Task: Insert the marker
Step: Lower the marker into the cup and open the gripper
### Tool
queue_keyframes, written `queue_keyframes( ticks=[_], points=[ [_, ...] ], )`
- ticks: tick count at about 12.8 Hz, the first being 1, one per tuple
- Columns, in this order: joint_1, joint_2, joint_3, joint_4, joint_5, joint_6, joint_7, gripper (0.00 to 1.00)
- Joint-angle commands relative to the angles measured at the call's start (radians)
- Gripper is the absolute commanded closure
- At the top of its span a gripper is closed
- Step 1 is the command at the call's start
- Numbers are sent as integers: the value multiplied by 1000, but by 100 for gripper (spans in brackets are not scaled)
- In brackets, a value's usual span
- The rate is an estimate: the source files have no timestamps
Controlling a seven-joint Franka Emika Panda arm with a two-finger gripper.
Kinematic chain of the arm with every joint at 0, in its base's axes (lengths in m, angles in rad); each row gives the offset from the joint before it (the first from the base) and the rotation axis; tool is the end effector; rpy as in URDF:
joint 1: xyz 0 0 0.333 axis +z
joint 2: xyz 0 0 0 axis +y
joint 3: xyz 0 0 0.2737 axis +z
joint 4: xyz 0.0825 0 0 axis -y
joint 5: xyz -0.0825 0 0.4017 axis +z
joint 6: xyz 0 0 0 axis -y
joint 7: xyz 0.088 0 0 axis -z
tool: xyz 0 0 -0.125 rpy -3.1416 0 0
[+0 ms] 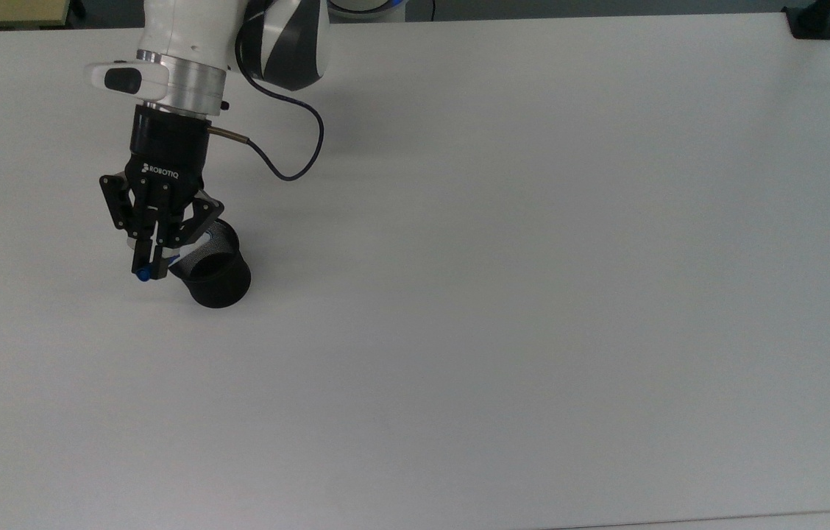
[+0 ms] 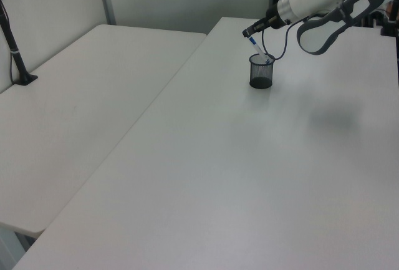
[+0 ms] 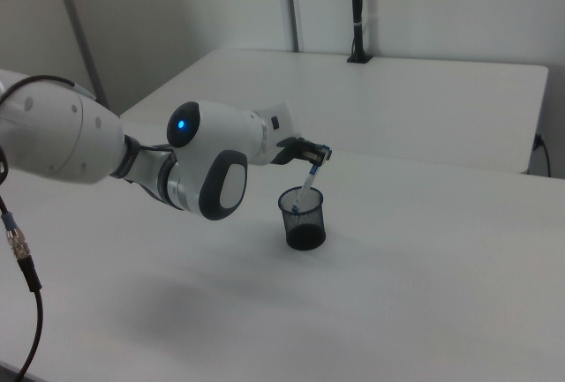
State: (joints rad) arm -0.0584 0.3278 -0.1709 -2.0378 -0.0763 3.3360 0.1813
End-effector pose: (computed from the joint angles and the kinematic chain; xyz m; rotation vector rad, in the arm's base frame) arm 0.6451 -0.1354 0.3409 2.6720 -0.3902 1.4242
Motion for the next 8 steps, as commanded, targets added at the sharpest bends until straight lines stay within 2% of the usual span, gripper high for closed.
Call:
queue_keyframes(
  ticks=[1,2,3,5,7,8],
  points=[
    [-3,11,-1,13,-14,16,-10,50],
    [-3,11,-1,14,-14,16,-8,32],
    [-3,8,-1,14,-13,16,-3,24],
    [0,4,-1,16,-7,14,1,18],
    [2,-13,-1,28,1,1,1,9],
    [2,-36,1,30,1,-30,3,1]
  ],
)
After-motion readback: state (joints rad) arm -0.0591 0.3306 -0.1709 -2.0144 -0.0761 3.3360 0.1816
